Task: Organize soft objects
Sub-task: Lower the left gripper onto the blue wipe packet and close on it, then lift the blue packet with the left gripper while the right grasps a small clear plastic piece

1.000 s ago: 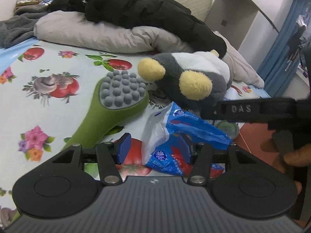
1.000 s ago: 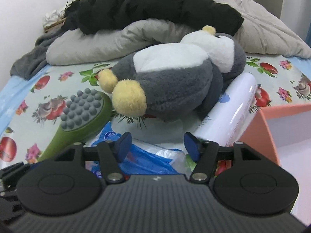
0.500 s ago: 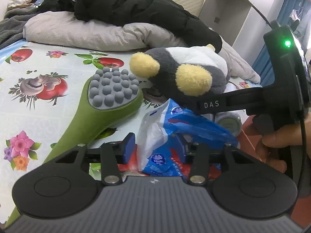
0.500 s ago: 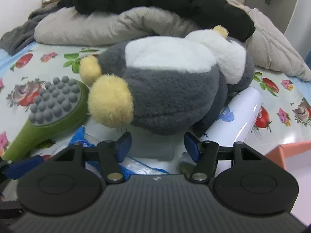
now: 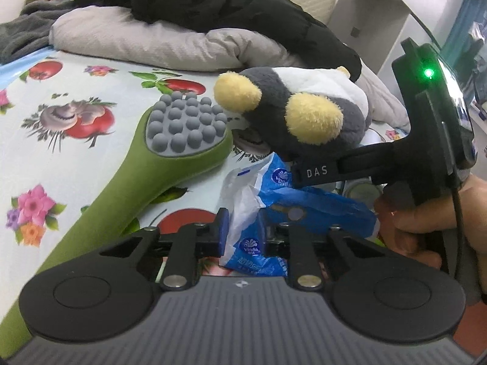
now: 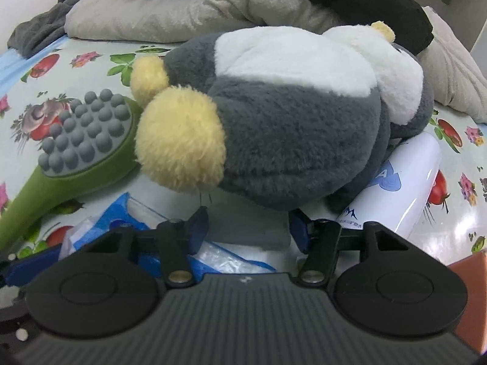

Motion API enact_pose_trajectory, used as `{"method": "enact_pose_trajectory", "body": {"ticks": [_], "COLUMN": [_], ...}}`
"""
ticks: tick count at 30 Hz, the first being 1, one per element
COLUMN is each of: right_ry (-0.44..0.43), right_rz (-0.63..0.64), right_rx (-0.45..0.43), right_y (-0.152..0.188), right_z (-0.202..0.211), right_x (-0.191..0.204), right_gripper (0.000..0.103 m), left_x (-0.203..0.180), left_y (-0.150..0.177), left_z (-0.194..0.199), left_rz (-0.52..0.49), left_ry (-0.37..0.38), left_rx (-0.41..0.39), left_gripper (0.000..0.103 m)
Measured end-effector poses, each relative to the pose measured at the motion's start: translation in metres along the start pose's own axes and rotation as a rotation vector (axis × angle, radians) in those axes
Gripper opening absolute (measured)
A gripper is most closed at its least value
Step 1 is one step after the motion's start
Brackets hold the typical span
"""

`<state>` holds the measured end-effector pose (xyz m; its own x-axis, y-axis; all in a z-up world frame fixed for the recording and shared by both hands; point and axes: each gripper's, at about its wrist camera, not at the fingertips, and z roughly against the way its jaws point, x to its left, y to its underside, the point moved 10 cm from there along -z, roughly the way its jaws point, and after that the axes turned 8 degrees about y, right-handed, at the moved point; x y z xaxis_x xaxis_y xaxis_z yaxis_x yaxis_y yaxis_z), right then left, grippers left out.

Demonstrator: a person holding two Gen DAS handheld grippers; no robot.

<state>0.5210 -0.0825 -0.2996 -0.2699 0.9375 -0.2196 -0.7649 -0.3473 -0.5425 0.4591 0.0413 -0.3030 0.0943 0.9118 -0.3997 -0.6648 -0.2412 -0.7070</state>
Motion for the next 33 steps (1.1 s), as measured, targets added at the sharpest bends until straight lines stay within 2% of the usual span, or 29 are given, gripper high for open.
{"method": "enact_pose_trajectory", "body": {"ticks": [1,2,3,4,5,6,15,23,33], "right_ry": [-0.003,-0.001,0.02,0.022,-0.004,-0.019,-0.067,-0.098,-0.125], "right_rz": [-0.003,-0.004,-0.002,-0.009,-0.027,-0.041,-0.06,-0.072,-0.071], "right_rx": [-0.007,-0.016,-0.029,-0.039,-0.034,-0.034,-0.061,-0.092,-0.107], "right_y": [0.0,0.0,0.0,-0.001,-0.001,-0.001,0.017,0.042,0.094], "right_z": [0.002,0.005,0.008,0.014,0.016,0.02,0.061,0.109,0.173], "right_x": [0.0,-0.001,-0.004,-0.006,-0.007,-0.008,-0.005,0.0,0.018], "right_gripper": [0.051,0.033,0.026,0.025,0.015,0.013,0.01,0.01,0.01], "left_x": [0.0,-0.002,-0.003,-0.005,-0.007,-0.008,-0.009,-0.003,0.004], "left_y": [0.001,0.003,0.005,0.007,0.008,0.01,0.027,0.064,0.103], "left_z": [0.002,0.005,0.008,0.012,0.017,0.021,0.077,0.134,0.203], "left_rz": [0.009,0.016,0.017,0.015,0.015,0.018,0.1,0.189,0.227], "left_ry": [-0.003,-0.004,-0.006,-0.009,-0.015,-0.018,-0.055,-0.12,-0.197], "left_rx": [0.0,0.003,0.004,0.004,0.005,0.005,-0.021,-0.042,-0.065], "left_gripper": [0.022,0.02,0.018,0.018,0.017,0.017,0.016,0.016,0.016]}}
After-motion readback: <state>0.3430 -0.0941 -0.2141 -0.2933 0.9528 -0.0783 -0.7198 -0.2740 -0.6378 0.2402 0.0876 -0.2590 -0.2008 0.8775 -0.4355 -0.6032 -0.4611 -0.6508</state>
